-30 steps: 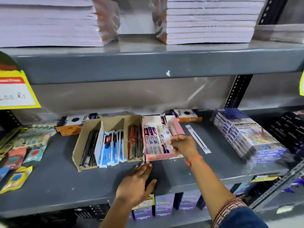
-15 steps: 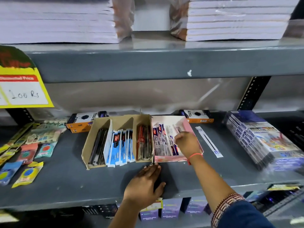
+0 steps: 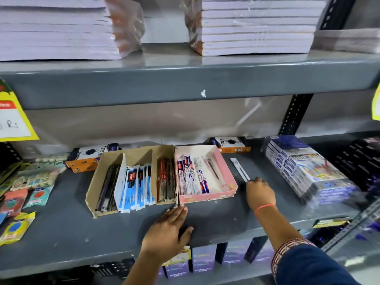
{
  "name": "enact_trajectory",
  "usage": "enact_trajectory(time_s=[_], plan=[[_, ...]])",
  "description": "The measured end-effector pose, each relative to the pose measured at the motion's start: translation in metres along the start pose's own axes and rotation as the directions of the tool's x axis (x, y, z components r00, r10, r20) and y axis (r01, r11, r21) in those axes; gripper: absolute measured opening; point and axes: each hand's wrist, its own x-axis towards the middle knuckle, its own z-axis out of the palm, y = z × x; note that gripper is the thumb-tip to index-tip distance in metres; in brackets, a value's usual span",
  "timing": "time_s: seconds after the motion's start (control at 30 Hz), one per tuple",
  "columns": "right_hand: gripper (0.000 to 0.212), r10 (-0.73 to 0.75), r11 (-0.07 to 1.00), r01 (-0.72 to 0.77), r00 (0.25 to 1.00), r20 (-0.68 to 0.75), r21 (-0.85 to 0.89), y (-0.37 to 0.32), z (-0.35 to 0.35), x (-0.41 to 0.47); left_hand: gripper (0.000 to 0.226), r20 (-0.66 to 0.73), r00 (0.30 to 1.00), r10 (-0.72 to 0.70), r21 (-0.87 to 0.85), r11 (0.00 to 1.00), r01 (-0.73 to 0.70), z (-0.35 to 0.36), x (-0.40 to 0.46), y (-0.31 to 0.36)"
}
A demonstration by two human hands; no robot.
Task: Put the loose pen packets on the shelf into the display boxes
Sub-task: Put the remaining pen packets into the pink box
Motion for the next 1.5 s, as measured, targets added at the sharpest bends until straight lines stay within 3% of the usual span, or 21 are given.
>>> enact_trajectory(time_s=[0.13,0.23,0.37,0.5,0.63,0.7,0.83,0.93,1.07,1.3,1.43,1.5], plan=[[0.038,-0.015,0.999,0.014,1.000,-0.020,-0.031,0.002,0.000,-0.007,0.117,0.012,1.000,-0.005,-0.008,1.000,0.005,-0.001,0.000,0.001],[0.033,0.096,0.983,-0.091,0.995,-0.021,0.157,0.010,0.000,-0.010,0.119,0.001,1.000,-0.009,-0.012,1.000,0.009,-0.002,-0.002,0.002],[0.032,0.335,0.753,-0.327,0.937,0.096,0.570,0.023,0.002,-0.006,0.119,-0.006,1.000,-0.014,-0.034,0.999,0.014,0.000,-0.001,0.001],[0.039,0.390,0.581,-0.413,0.898,0.205,0.701,0.029,-0.005,-0.004,0.121,-0.007,1.000,-0.026,-0.027,0.999,0.026,0.001,0.000,0.001],[0.036,0.421,0.328,-0.384,0.877,0.230,0.863,0.028,-0.004,-0.001,0.125,-0.006,1.000,-0.028,-0.012,1.000,0.028,-0.003,-0.001,0.004],[0.030,0.404,0.125,-0.352,0.872,0.277,0.928,0.024,-0.003,-0.005,0.124,-0.008,1.000,-0.028,-0.007,1.000,0.028,-0.003,-0.001,0.003],[0.024,0.246,-0.339,-0.283,0.894,0.375,0.897,0.019,-0.006,-0.017,0.123,-0.017,1.000,-0.022,0.003,1.000,0.022,0.000,0.000,0.002],[0.020,0.073,-0.519,-0.285,0.924,0.374,0.806,0.015,-0.014,-0.027,0.123,-0.016,1.000,-0.018,0.002,1.000,0.018,0.000,-0.001,0.001],[0.019,-0.110,-0.496,-0.324,0.944,0.312,0.806,0.010,-0.021,-0.036,0.123,-0.019,1.000,-0.019,0.008,1.000,0.019,0.001,-0.001,0.001],[0.019,-0.123,-0.414,-0.292,0.957,0.264,0.862,-0.005,-0.025,-0.045,0.123,-0.031,1.000,-0.006,-0.019,1.000,0.005,-0.004,-0.002,0.005],[0.020,-0.109,-0.352,-0.274,0.962,0.252,0.895,-0.010,-0.028,-0.048,0.090,0.030,0.999,-0.015,0.029,0.999,0.014,-0.009,-0.004,0.005],[0.020,-0.107,-0.321,-0.264,0.964,0.242,0.910,-0.012,-0.030,-0.049,0.086,0.019,1.000,-0.015,0.006,1.000,0.015,-0.005,-0.004,0.004]])
